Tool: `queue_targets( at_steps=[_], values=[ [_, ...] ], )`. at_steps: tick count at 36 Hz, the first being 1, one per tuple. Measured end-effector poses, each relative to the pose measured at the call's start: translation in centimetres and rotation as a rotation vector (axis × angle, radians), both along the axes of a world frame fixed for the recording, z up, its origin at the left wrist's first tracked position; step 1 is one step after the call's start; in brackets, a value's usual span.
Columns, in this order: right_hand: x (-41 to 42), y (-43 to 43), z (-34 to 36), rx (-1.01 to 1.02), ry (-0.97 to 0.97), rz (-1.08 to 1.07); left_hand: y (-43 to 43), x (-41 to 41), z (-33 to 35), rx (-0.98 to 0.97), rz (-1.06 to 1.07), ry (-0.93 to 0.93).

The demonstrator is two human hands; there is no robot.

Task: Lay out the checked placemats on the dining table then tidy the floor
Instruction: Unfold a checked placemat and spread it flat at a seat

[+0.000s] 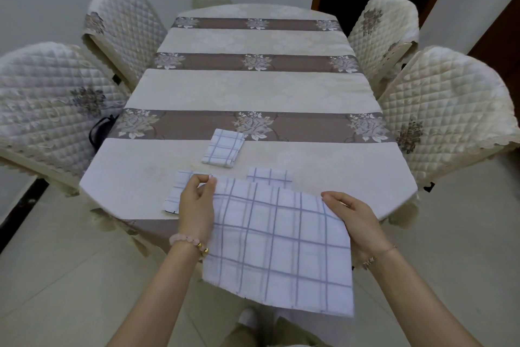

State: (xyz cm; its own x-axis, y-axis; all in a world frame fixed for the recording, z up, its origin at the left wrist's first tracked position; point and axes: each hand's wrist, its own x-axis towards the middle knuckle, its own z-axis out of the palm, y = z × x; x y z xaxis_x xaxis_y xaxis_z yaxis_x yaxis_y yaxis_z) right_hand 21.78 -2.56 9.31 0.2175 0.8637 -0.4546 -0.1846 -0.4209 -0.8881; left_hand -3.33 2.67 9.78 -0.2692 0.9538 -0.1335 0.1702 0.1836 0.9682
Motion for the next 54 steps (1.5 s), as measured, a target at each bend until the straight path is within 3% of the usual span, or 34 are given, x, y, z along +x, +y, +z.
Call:
queue_targets(
  at_steps=[7, 13, 17, 21, 25, 29, 35, 43, 54],
  values=[
    [-0.3, -0.4, -1.2, -0.17, 0.352, 0.069, 0.6, 0.2, -1.5, 0.0, 0.163, -0.016],
    [-1.1, -2.0, -1.5, -0.139, 0.221, 0.313, 1.7, -1.1, -2.5, -0.039, 0.257, 0.031],
    [-1.9, -1.9, -1.6, -0.132, 0.175, 0.233, 1.9, -1.2, -2.6, -0.071, 0.159, 0.138],
    [-2.9, -1.2, -1.3, -0.125, 0.176, 0.102, 0.6, 0.0, -1.7, 0.059, -0.051, 0.472],
    [-3.6, -0.8, -0.5, -0.107, 0.225, 0.077, -1.9, 2.7, 0.5, 0.068, -0.469, 0.266],
    [-4.0, -0.6, 0.7, -0.037, 0.331, 0.117, -4.0, 5.0, 1.7, 0.051, -0.679, 0.262],
    [-4.0, -0.6, 1.4, 0.001, 0.473, 0.12, -4.8, 6.4, 0.6, 0.11, -0.631, 0.264],
    [-4.7, -0.5, 0.8, -0.004, 0.225, 0.032, -5.0, 6.8, 0.0, 0.077, -0.563, 0.213],
    [-4.7, -0.6, 1.2, 0.041, 0.318, 0.112, -4.6, 6.9, -0.2, 0.028, -0.407, 0.099]
  ],
)
